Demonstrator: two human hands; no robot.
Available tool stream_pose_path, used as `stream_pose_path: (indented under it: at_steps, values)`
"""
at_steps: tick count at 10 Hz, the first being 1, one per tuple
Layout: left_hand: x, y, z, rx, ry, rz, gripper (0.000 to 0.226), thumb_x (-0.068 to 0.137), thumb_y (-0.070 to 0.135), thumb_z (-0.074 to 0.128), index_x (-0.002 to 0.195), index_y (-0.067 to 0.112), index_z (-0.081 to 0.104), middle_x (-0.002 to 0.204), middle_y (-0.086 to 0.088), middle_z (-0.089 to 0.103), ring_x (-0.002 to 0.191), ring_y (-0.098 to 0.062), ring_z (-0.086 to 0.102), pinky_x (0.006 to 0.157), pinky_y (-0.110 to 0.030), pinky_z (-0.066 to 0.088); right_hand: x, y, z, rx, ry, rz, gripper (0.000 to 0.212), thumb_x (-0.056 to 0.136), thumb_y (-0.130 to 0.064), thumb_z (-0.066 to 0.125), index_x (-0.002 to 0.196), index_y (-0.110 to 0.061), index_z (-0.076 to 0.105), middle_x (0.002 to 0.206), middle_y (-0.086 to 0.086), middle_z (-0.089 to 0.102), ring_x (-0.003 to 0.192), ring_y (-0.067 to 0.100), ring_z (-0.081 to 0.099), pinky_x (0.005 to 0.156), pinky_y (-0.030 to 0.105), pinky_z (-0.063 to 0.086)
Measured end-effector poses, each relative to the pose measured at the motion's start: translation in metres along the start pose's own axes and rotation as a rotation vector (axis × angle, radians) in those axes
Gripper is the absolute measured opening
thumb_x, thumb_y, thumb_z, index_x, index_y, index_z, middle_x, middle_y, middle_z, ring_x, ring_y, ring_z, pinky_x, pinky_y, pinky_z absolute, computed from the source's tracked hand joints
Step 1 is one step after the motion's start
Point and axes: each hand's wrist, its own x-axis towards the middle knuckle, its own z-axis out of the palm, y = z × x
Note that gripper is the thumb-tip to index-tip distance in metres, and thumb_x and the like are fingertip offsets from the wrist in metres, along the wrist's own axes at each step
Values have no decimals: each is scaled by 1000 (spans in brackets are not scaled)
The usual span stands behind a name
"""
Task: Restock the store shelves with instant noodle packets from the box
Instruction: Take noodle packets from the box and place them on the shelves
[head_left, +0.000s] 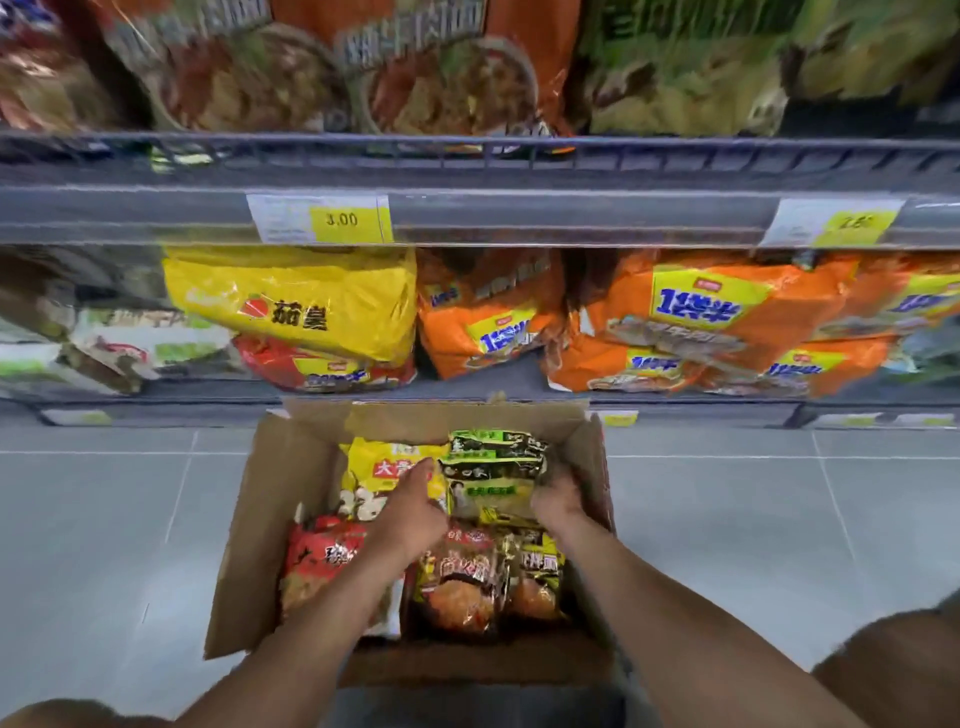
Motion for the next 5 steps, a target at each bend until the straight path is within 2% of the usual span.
stream_pose_path:
  at_steps: [1, 2, 3, 4, 5]
  values:
    - [31, -11, 11, -147, 19, -82, 71, 95, 4, 51, 159, 16, 22, 162, -4, 30, 125, -26, 55, 83, -24, 49, 34, 9, 20, 154, 62, 8, 47, 96, 3, 47, 141, -6, 45, 137, 14, 55, 125, 33, 53, 92, 28, 42]
    - [55, -14, 20, -304, 1, -133, 80, 90, 8, 67, 156, 18, 24, 157, -9, 37, 129, -29, 51, 100, -39, 49, 49, 10, 29, 291, 100, 19, 54, 95, 3, 40, 144, -21, 45, 134, 7, 57, 118, 30, 56, 92, 30, 44]
    - [64, -10, 28, -363, -26, -134, 83, 87, 11, 74, 155, 20, 27, 154, -15, 40, 106, -21, 57, 70, -25, 51, 53, 9, 28, 259, 119, -15, 56, 97, -8, 48, 150, -21, 38, 141, 8, 55, 123, 31, 55, 103, 38, 45]
    - [70, -15, 36, -265, -32, -87, 74, 87, 12, 75, 150, 17, 38, 141, -11, 53, 65, -3, 53, 48, -13, 39, 50, 12, 23, 69, 249, -201, 55, 97, -13, 56, 149, -18, 40, 146, 6, 52, 130, 29, 53, 113, 37, 40]
    - [68, -23, 38, -79, -45, 36, 59, 83, 18, 80, 137, 17, 55, 129, -6, 56, 78, -7, 57, 55, -11, 39, 46, 9, 18, -142, 353, -434, 43, 95, -10, 56, 138, -13, 54, 140, 7, 57, 123, 24, 59, 109, 29, 42]
